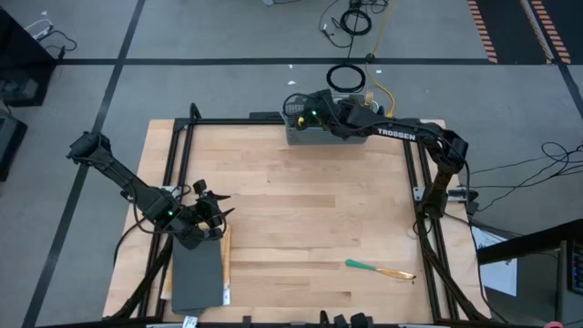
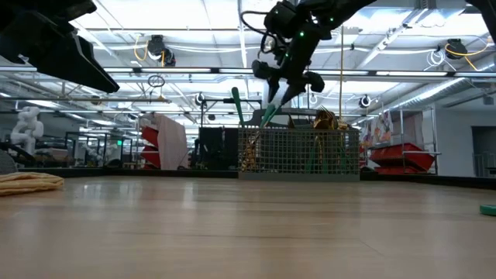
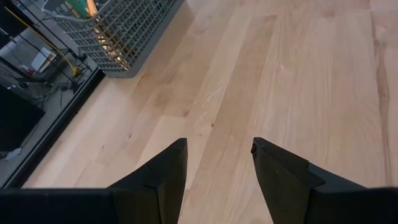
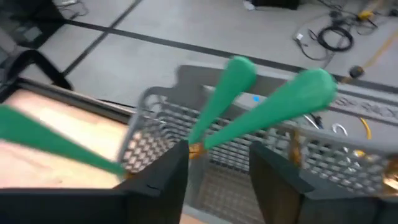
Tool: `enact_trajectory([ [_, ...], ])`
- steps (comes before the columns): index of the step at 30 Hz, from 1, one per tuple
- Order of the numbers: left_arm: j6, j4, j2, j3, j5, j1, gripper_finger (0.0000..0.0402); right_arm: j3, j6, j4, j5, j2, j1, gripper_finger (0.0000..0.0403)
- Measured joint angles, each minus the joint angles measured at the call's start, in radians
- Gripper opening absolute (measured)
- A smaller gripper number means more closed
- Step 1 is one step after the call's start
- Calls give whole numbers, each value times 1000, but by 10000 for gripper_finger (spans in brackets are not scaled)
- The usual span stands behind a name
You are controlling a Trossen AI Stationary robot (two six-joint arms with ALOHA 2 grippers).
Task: Sort silverware
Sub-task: Put the green knife into the gray silverware holder
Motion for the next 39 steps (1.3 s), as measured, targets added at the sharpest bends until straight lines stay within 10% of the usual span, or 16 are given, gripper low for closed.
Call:
enact_trajectory([
  [25,-4,-3,0,0,2,0,190,0,-9,149,17,65,-78,185],
  [39,-3,-8,0,0,3,0,190,0,-230,295,-214,78,-46,147],
])
